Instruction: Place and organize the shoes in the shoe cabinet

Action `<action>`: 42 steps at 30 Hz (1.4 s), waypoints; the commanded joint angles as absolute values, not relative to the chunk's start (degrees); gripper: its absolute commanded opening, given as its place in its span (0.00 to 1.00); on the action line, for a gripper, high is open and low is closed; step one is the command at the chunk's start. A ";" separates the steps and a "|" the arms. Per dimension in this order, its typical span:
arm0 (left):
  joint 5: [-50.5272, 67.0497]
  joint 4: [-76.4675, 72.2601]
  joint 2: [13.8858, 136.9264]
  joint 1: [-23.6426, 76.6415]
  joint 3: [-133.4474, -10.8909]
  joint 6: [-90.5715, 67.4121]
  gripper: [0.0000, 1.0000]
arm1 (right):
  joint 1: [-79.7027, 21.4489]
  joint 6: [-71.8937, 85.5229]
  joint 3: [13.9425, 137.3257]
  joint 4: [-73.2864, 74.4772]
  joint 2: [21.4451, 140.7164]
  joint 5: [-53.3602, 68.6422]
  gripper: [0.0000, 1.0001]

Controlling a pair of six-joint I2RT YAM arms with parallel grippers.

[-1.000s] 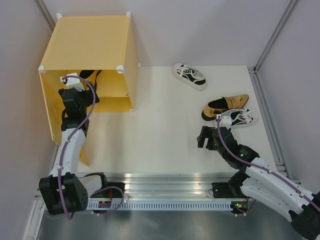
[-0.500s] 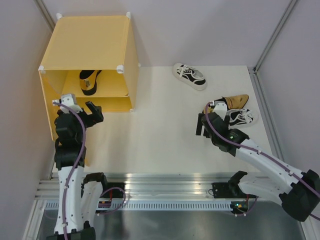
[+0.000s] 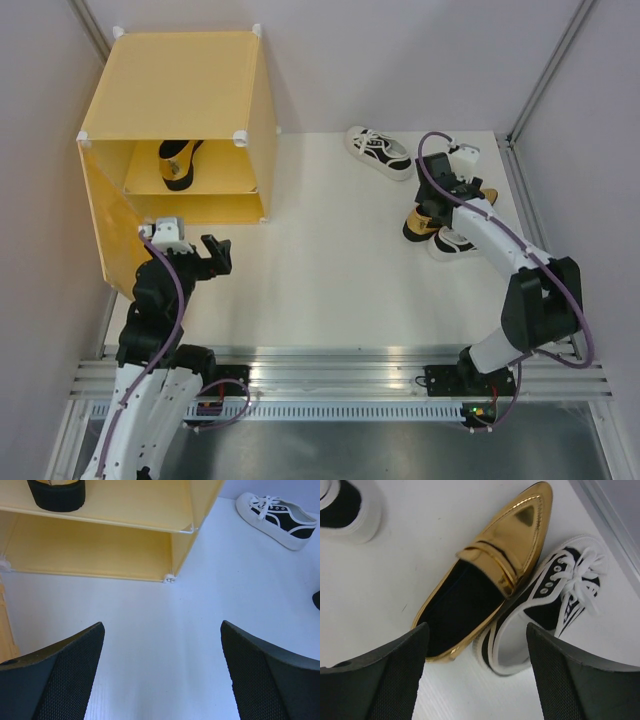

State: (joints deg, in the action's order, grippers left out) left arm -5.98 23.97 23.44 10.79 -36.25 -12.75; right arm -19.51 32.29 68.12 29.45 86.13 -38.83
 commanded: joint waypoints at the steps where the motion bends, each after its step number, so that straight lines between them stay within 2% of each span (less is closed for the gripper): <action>1: -8.78 22.32 22.24 11.25 -35.51 -11.43 1.00 | -14.95 32.26 72.50 28.13 92.08 -39.99 0.82; 10: -8.88 22.32 22.59 11.25 -35.60 -11.51 1.00 | -10.55 23.21 76.90 24.70 103.00 -42.80 0.72; 15: -9.05 22.24 22.85 11.25 -35.60 -11.43 1.00 | -9.41 18.38 78.48 21.19 106.87 -43.15 0.61; 19: -9.05 22.06 23.03 11.25 -35.60 -11.25 1.00 | -8.09 14.69 78.75 19.17 109.16 -41.14 0.39; 20: -9.05 22.15 23.11 11.25 -35.42 -11.25 1.00 | -7.91 13.11 78.75 18.81 109.42 -41.05 0.28; 22: -9.14 22.06 23.20 11.25 -35.59 -11.16 1.00 | -7.65 11.70 78.75 18.02 109.95 -41.13 0.19; 23: -9.14 21.97 23.20 11.25 -35.51 -11.16 1.00 | -7.56 10.38 78.75 17.84 110.04 -40.35 0.08; 25: -9.14 21.88 23.47 11.25 -35.51 -11.08 1.00 | -7.65 9.58 78.23 17.75 109.69 -39.29 0.01; 29: -9.05 21.80 23.64 11.25 -35.51 -11.07 1.00 | -9.31 6.60 74.28 13.30 105.66 -37.09 0.01; 32: -8.96 21.71 23.91 11.25 -35.51 -10.99 1.00 | -14.92 0.45 71.02 9.42 101.52 -39.72 0.01; 42: -9.32 21.62 24.70 11.25 -35.51 -10.72 1.00 | -40.50 -16.85 66.71 4.31 96.68 -40.79 0.01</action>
State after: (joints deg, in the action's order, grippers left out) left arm -8.58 23.66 24.29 11.07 -35.27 -12.53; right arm -35.68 -9.10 66.85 9.98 100.86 -39.40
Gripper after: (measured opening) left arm 0.995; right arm 0.012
